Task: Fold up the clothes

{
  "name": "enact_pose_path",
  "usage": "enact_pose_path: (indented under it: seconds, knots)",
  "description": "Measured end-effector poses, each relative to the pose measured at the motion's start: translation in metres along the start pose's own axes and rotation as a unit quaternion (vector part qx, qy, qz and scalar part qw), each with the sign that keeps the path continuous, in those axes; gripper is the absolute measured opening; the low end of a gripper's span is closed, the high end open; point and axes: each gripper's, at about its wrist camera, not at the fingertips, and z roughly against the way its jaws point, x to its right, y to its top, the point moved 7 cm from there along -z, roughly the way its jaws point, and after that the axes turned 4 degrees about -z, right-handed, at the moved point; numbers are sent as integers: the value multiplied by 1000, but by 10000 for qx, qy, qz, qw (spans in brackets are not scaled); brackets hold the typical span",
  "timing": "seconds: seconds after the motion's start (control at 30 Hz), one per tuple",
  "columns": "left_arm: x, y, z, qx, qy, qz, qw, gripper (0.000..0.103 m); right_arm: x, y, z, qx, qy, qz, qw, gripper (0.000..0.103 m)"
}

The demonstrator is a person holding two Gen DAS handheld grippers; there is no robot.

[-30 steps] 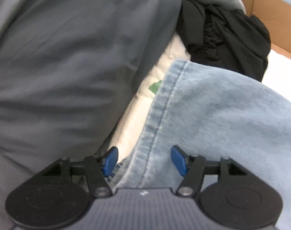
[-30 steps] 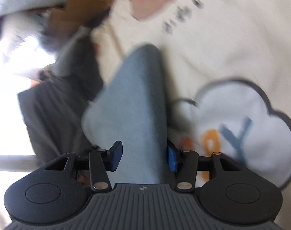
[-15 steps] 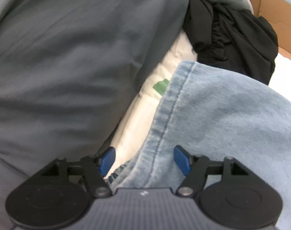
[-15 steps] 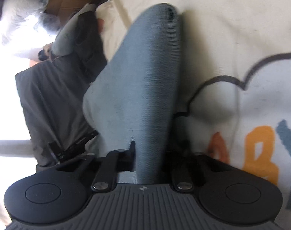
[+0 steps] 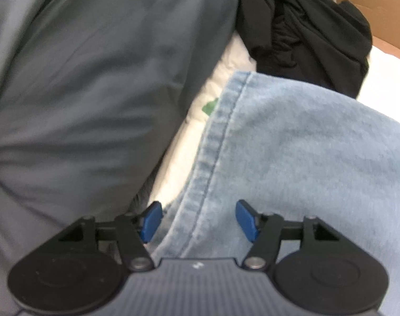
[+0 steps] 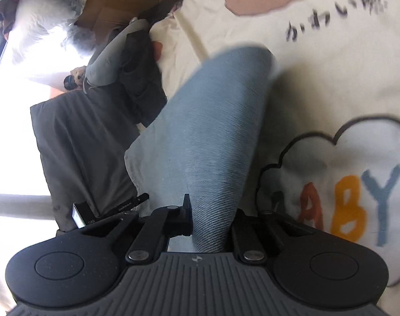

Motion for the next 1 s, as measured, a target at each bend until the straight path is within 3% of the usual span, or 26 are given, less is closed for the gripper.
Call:
enact_pose_path:
  seconds: [0.37, 0.77, 1.0]
  knots:
    - [56, -37, 60, -287, -314, -197, 9989, 64, 12, 16, 107, 76, -565, 197, 9982, 5]
    - [161, -38, 117, -130, -1211, -438, 9916, 67, 55, 48, 266, 578, -1255, 158, 9903, 5]
    - [228, -32, 137, -54, -1768, -605, 9824, 70, 78, 67, 321, 746, -1395, 99, 9874, 5]
